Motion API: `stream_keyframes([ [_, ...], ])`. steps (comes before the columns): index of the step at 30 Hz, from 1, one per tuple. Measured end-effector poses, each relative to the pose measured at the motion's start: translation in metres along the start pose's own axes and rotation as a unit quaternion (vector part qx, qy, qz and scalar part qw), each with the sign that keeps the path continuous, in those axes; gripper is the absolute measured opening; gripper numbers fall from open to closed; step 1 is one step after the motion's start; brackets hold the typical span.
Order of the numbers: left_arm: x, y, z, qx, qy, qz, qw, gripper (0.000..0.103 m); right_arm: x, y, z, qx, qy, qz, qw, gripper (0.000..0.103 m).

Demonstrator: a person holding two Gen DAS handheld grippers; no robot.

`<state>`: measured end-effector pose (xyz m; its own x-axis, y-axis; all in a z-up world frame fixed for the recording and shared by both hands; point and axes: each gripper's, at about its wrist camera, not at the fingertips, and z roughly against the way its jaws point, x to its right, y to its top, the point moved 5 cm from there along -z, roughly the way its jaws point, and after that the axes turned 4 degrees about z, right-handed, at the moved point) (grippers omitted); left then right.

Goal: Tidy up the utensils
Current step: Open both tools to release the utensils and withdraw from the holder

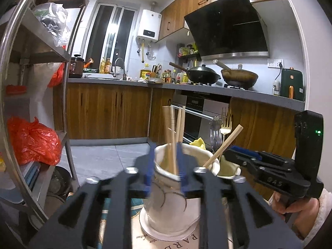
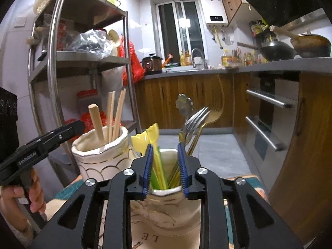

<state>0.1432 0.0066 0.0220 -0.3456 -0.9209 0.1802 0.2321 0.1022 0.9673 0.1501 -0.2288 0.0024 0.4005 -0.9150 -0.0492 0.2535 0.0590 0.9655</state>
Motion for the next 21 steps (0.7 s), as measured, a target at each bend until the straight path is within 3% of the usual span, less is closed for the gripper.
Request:
stream_keyframes([
  [3, -0.002, -0.003, 0.008, -0.001, -0.003, 0.006, 1.0, 0.034, 0.0, -0.002, 0.011, 0.004, -0.003, -0.002, 1.0, 0.035],
  [5, -0.004, -0.007, 0.014, -0.004, 0.001, 0.007, 1.0, 0.045, -0.001, -0.006, 0.018, 0.003, -0.004, -0.004, 1.0, 0.043],
  [10, -0.006, -0.021, 0.03, -0.015, 0.015, 0.01, 0.9997, 0.062, -0.008, -0.02, 0.039, -0.012, -0.016, 0.01, 1.0, 0.045],
  [12, -0.005, -0.028, 0.037, -0.018, 0.02, 0.01, 0.9996, 0.068, -0.012, -0.026, 0.047, -0.014, -0.021, 0.019, 0.999, 0.058],
  [17, 0.001, -0.042, 0.056, -0.027, 0.037, -0.008, 0.9989, 0.084, -0.017, -0.036, 0.066, -0.015, -0.037, 0.037, 0.999, 0.059],
  [21, 0.006, -0.05, 0.07, -0.026, 0.048, -0.016, 0.9984, 0.093, -0.014, -0.041, 0.077, -0.013, -0.045, 0.032, 0.998, 0.079],
])
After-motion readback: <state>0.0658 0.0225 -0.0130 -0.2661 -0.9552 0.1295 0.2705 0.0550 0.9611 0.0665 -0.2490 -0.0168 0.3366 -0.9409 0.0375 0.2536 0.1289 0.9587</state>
